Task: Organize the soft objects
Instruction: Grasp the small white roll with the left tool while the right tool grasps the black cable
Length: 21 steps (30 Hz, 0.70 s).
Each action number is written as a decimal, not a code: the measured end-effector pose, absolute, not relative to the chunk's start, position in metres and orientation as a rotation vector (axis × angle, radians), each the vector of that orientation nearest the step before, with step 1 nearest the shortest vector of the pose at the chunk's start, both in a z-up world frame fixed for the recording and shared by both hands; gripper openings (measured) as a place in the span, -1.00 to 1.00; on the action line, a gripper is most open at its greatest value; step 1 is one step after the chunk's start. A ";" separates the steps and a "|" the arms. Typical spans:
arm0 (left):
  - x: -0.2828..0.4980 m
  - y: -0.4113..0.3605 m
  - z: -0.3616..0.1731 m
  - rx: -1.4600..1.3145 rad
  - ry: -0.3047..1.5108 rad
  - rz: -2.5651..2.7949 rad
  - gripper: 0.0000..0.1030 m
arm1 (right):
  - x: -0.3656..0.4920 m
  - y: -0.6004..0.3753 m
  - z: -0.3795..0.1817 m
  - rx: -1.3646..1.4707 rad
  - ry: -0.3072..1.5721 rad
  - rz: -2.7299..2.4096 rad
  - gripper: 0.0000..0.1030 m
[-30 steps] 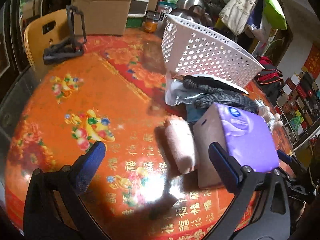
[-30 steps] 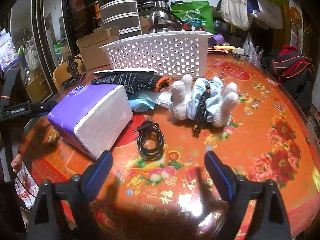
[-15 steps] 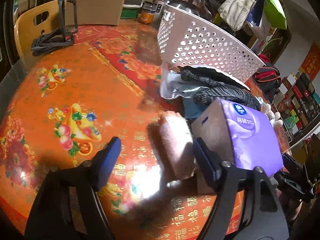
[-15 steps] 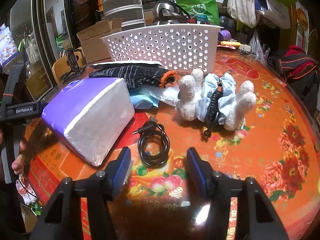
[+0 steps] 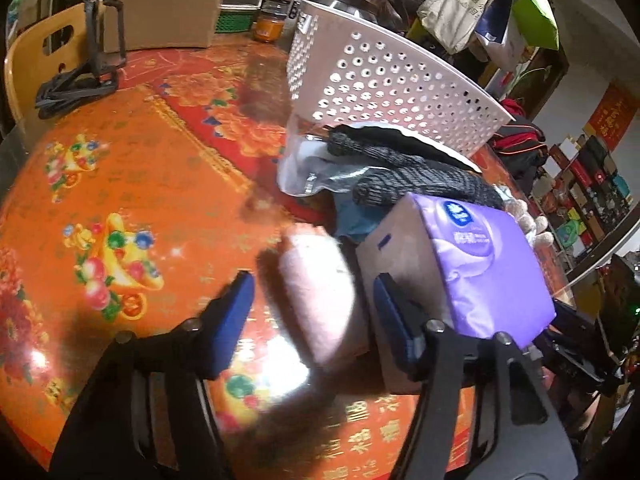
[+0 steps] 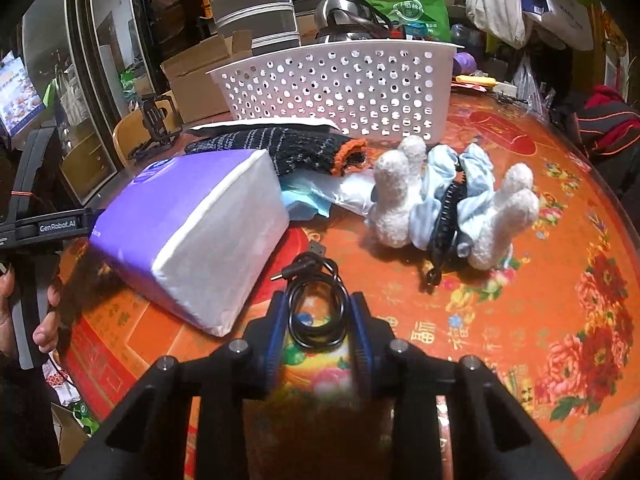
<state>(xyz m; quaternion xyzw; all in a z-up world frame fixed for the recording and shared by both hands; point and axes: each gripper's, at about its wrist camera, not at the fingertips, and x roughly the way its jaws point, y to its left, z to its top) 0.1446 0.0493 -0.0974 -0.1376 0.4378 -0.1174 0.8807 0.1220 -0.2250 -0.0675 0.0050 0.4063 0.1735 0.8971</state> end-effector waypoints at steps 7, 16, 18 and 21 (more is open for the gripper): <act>0.145 0.043 -0.096 -0.312 0.910 -0.282 -0.47 | 0.118 -0.232 -0.067 0.024 0.825 0.370 -0.49; 0.143 0.050 -0.094 -0.344 0.891 -0.281 -0.56 | 0.117 -0.236 -0.063 0.037 0.823 0.383 -0.84; 0.144 0.057 -0.096 -0.372 0.896 -0.297 -0.56 | 0.117 -0.236 -0.064 0.031 0.822 0.386 -0.84; 0.145 0.062 -0.096 -0.379 0.899 -0.295 -0.56 | 0.116 -0.236 -0.063 0.032 0.821 0.388 -0.84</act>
